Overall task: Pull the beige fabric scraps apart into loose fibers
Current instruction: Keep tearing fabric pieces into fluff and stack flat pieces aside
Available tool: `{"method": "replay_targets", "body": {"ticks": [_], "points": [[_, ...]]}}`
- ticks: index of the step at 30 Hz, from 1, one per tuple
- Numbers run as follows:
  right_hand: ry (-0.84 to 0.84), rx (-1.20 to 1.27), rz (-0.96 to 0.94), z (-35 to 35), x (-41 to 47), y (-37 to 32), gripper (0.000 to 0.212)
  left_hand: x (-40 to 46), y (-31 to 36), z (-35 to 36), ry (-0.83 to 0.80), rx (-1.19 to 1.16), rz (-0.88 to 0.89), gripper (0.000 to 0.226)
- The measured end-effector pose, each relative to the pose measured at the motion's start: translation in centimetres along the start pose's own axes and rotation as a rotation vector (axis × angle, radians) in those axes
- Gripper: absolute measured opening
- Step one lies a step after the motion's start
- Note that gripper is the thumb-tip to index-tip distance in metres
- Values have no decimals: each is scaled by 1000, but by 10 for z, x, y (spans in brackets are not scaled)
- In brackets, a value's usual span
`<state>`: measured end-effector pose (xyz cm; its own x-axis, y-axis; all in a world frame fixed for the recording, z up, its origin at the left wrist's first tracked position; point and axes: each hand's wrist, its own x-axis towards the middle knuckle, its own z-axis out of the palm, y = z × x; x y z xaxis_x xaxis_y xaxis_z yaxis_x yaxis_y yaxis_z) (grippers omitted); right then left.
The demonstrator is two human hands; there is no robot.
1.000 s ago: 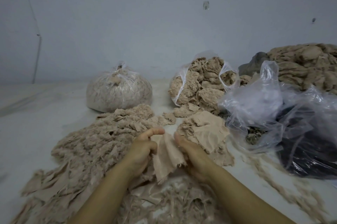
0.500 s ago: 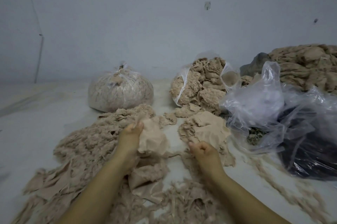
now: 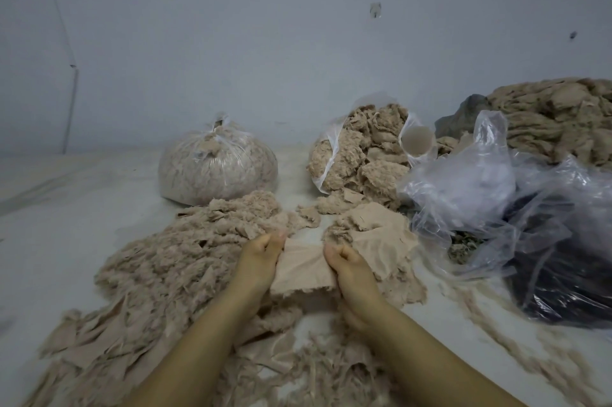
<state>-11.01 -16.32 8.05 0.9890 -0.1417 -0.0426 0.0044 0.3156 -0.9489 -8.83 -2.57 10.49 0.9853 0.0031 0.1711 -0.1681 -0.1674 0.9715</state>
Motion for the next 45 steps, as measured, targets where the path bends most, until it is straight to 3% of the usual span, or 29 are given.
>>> {"method": "replay_targets", "body": {"ticks": [4,12,13,15,16,17,20,21,23,25,26,29,31,34,36,38,40,42,45], "points": [[-140,142,101,-8,4,-4,22,1,-3,3,14,5,39,34],[166,-108,-188,-48,44,-42,17,13,-15,-11,-79,-101,-3,29],[235,-294,-195,-58,51,-46,16,14,-20,-18,-115,-57,-5,26],[374,-926,-168,-75,57,-50,17,15,-31,-35,-245,173,12,15],[397,-1101,-191,-76,53,-48,20,13,-37,-41,-349,304,9,7],[379,-1126,-245,-74,48,-44,20,12,-43,-47,-455,431,2,10],[87,-913,-358,-46,24,-19,9,8,-55,-49,-552,657,67,7],[-40,-879,-309,-35,17,-8,8,7,-56,-46,-514,679,113,8],[-241,-889,-198,-15,7,14,26,6,-58,-42,-408,645,175,25],[-328,-959,-203,0,3,29,27,4,-55,-38,-337,524,194,28],[-333,-923,-220,4,2,33,19,3,-52,-37,-310,437,200,26],[-226,-639,-173,7,1,33,26,-1,-42,-35,-224,114,137,24],[-150,-460,-131,6,0,28,19,-4,-36,-34,-264,-3,73,20],[-101,-243,-130,7,-1,19,17,-5,-36,-26,-398,85,20,21],[-66,-224,-148,4,0,15,26,-3,-33,-20,-313,24,42,4],[-14,-220,-155,-2,2,10,31,0,-30,-22,-157,-40,15,21],[9,-190,-141,-8,4,5,36,3,-31,-28,-125,4,-70,32],[-15,-132,-110,-10,4,0,36,3,-32,-32,-227,143,-174,38],[-136,-135,-80,-4,2,-6,40,3,-29,-28,-297,274,-99,34]]}}
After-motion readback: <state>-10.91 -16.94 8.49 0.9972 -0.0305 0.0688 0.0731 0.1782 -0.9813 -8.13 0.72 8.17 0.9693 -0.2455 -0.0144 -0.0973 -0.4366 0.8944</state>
